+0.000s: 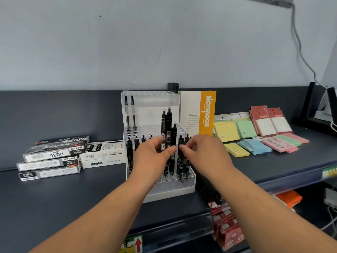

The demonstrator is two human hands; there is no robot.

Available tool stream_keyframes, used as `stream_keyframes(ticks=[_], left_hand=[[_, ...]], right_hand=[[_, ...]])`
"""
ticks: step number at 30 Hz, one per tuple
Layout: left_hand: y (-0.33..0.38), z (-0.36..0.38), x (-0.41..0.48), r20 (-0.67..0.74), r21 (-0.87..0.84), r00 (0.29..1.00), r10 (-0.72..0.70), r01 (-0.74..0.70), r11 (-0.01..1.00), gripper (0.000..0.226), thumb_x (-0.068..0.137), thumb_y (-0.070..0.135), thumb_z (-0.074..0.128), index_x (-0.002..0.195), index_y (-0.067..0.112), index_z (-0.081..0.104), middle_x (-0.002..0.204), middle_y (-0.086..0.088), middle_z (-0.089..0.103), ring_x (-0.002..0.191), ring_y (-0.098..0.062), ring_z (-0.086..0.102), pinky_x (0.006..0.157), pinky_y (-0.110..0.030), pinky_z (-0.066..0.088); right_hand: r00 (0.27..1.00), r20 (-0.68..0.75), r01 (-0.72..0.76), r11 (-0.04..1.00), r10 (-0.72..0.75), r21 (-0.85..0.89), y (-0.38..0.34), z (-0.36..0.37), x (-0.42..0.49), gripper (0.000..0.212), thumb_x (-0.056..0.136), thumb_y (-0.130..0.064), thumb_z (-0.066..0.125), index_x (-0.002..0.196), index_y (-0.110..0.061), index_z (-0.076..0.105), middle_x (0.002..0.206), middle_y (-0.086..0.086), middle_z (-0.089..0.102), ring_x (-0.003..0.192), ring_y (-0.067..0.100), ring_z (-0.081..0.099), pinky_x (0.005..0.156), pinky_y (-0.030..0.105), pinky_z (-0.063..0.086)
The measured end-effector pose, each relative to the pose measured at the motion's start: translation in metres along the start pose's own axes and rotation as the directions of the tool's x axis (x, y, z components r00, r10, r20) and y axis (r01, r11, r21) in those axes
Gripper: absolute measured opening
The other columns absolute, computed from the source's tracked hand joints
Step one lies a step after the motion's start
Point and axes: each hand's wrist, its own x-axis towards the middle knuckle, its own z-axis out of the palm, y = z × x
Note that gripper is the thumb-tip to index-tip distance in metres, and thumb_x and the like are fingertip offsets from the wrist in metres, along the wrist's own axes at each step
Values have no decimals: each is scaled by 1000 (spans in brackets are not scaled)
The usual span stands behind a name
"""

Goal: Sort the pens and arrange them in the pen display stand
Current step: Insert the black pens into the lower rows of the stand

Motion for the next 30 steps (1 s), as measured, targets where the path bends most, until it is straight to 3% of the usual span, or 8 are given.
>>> stream_keyframes(ticks=[2,4,6,9,15,20,25,30], left_hand=[[-1,3,0,-15,11,1000,14,-14,1000,44,82,27,74,124,19,62,117,10,65,107,-3,60,96,-24,47],[-1,4,-1,-17,14,999,27,-27,1000,30,83,26,74,111,23,66,102,15,68,96,2,62,88,-20,50],[-2,5,-1,-21,22,999,33,-33,999,31,82,26,74,112,19,68,99,11,72,93,-2,66,87,-27,54],[0,4,-2,-19,21,999,43,-43,999,31,82,24,74,113,20,69,97,10,73,93,-2,66,85,-25,53],[-3,2,-2,-19,-20,1000,8,-8,1000,44,81,25,76,122,17,65,112,5,70,105,-5,63,96,-29,51],[-10,-7,-9,-70,-32,998,7,-9,999,40,82,24,75,120,17,66,108,8,71,99,-2,65,93,-27,51],[-19,-11,-13,-65,-11,998,-3,2,1000,39,81,27,75,119,18,67,111,9,69,105,-4,63,96,-27,50],[-20,-13,-15,-72,-15,997,-8,7,1000,47,82,25,75,125,15,62,119,9,63,111,-5,57,96,-23,44]], right_hand=[[997,-75,29,976,-13,217,-3,-7,-1,16,89,-46,61,85,-31,66,71,-12,61,66,1,55,57,12,39],[999,-38,48,912,-36,407,-9,-10,0,16,89,-42,63,101,-33,67,76,-10,63,69,0,57,61,11,41],[998,27,43,875,-63,482,-12,-10,2,23,88,-41,64,110,-32,66,82,-8,65,73,5,60,68,18,48],[998,44,23,858,-53,513,-11,-6,6,17,86,-39,69,100,-30,66,82,-5,66,73,13,63,74,30,55],[998,19,52,902,-66,429,-6,-4,8,15,85,-37,71,84,-23,67,79,-11,65,68,2,58,64,16,44],[994,-4,110,959,-113,263,-7,-8,7,19,91,-34,63,99,-19,69,90,-7,68,83,10,61,78,26,50],[992,15,121,958,-129,259,-13,-8,5,29,94,-27,61,122,-22,61,104,-4,69,92,12,63,79,21,46],[981,111,130,966,-158,225,-16,0,2,25,93,-20,60,117,-25,60,95,-3,67,87,15,62,77,25,49]])
